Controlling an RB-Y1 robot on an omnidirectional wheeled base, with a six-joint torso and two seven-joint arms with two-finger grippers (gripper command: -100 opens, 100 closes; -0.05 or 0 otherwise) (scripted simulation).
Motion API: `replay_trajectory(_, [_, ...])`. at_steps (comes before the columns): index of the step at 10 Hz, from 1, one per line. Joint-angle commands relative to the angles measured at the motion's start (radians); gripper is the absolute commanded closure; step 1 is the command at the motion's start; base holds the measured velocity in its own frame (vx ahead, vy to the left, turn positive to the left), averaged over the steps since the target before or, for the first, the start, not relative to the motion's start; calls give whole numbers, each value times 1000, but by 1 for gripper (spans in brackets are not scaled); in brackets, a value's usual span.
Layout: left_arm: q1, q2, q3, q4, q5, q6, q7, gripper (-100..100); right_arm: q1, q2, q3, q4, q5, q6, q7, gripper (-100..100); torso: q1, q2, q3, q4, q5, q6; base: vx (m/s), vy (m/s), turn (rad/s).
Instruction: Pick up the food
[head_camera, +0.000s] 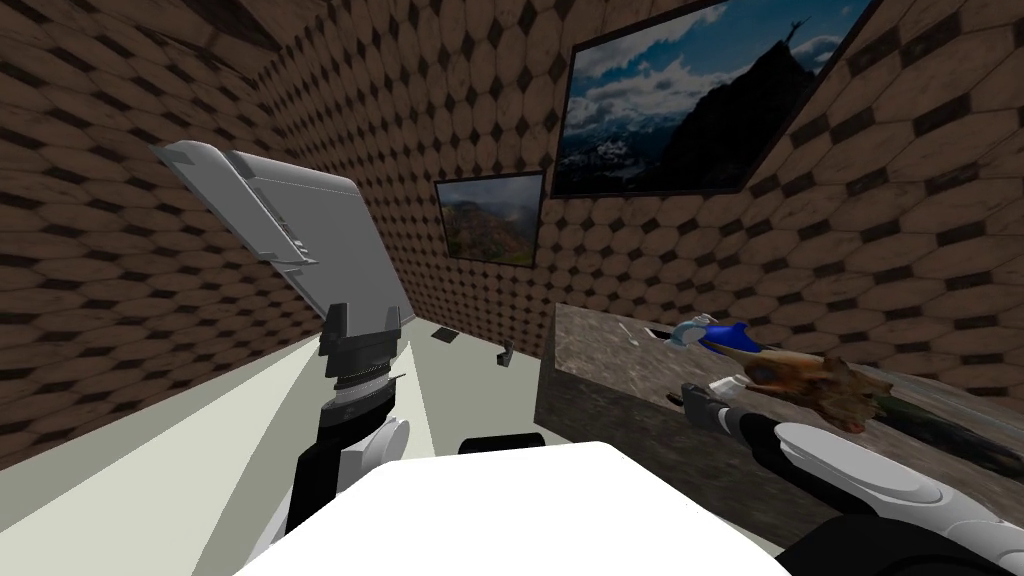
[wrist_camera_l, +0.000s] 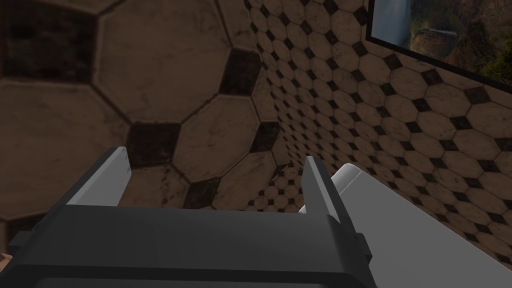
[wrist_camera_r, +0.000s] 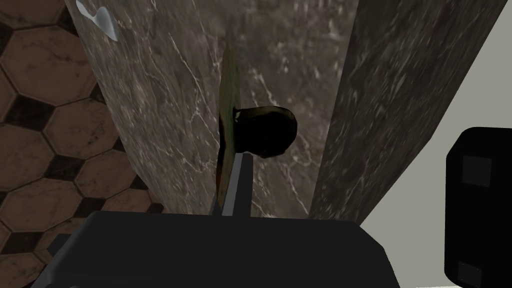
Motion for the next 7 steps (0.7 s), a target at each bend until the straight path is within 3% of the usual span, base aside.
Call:
replay_trajectory(1, [0,0,0,0,0,0,0,0,0,0,0,0,0,0,0,100,0,0,0,0,0,0,0,-4,16])
replay_trajectory(3, [0,0,0,0,0,0,0,0,0,-2,0,0,1,-1,3,100,-1,2,2,1,-1,2,0,0,0])
replay_trajectory(4, [0,0,0,0,0,0,0,0,-1,-2,0,0,1,0,2,0,-1,3,2,1,-1,2,0,0,0])
replay_trajectory(5, [0,0,0,0,0,0,0,0,5,-33,-17,-9,-9,-14,-15,100,-1,3,2,1,-1,2,-34,43,-144])
replay_trajectory(6, [0,0,0,0,0,0,0,0,0,-19,-8,-5,-4,-6,-6,100,2,5,3,1,0,3,-21,28,-47])
replay_trajectory(7, [0,0,0,0,0,0,0,0,0,-21,-10,-5,-5,-7,-9,0,2,4,2,0,0,2,0,0,0])
